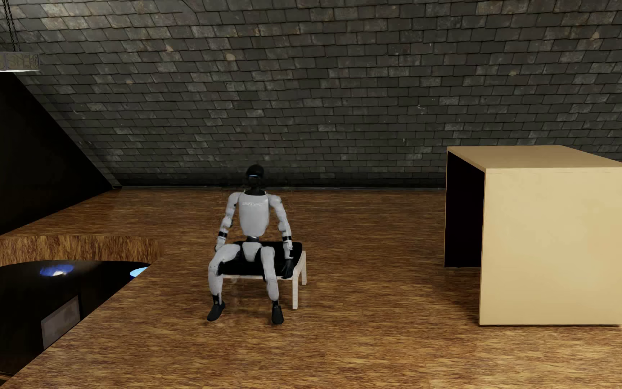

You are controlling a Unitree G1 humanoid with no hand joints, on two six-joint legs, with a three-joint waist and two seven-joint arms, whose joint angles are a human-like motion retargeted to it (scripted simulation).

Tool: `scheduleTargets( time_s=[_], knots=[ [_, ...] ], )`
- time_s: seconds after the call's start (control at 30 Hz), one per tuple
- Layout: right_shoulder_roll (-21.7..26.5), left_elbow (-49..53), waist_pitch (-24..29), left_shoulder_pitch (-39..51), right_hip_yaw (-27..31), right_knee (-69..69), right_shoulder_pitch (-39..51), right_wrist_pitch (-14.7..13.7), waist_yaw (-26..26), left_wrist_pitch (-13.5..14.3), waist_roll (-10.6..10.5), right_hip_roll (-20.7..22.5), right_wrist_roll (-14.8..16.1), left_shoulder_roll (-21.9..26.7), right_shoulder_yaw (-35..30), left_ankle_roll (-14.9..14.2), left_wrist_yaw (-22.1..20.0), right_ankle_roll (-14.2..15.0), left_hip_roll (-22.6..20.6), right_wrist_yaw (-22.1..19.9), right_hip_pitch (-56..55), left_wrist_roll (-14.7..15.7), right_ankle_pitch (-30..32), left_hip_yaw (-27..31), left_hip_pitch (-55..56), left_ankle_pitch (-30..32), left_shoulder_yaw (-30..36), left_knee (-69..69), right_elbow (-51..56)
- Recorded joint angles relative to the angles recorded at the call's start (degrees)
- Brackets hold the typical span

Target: Stand up from the chair

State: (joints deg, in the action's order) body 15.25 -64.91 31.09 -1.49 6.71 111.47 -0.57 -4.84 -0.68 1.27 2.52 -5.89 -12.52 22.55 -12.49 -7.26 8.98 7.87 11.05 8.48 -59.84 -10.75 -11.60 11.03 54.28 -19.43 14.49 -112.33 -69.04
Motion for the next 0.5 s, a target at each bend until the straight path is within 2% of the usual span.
scheduleTargets(
  time_s=[0.1, 0.2, 0.23, 0.5],
  knots=[
    [-0.74, 5.17, -0.12, -2.22, 0.03, -0.2, -1.87, -0.66, -0.07, 0.88, 0.01, 0.43, -0.63, -0.14, 0.04, 0.05, 0.56, 0.12, 0.18, 2.21, 0.6, 1.18, 0.28, 0.22, -0.14, 0.07, -0.91, -0.11, 3.5],
    [-1.13, 8.17, -0.19, -1.02, 0.01, -0.43, -0.62, -1.06, 0.0, 2.13, 0.17, 0.86, -0.72, 0.74, -1.53, 0.23, 2.0, -0.03, 0.06, 1.97, 1.2, -0.53, 0.4, 0.34, -0.41, 0.23, 0.98, -0.1, 5.21],
    [-1.16, 7.96, -0.14, 0.1, -0.07, -0.49, 0.23, -1.23, 0.04, 2.38, 0.29, 0.93, -0.61, 0.77, -1.99, 0.33, 1.04, -0.26, -0.12, 1.21, 1.29, -1.58, 0.46, 0.3, -0.48, 0.3, 1.89, -0.05, 5.17],
    [-0.5, 5.24, 1.87, 5.18, -0.2, -0.57, 4.47, -1.13, 0.41, 1.39, 0.66, 0.96, 0.64, 1.09, -4.61, 0.51, -2.39, -0.37, -0.33, -0.68, 1.88, -0.52, 0.27, 0.49, -0.63, -0.67, 3.82, -0.21, 6.32]
  ],
)
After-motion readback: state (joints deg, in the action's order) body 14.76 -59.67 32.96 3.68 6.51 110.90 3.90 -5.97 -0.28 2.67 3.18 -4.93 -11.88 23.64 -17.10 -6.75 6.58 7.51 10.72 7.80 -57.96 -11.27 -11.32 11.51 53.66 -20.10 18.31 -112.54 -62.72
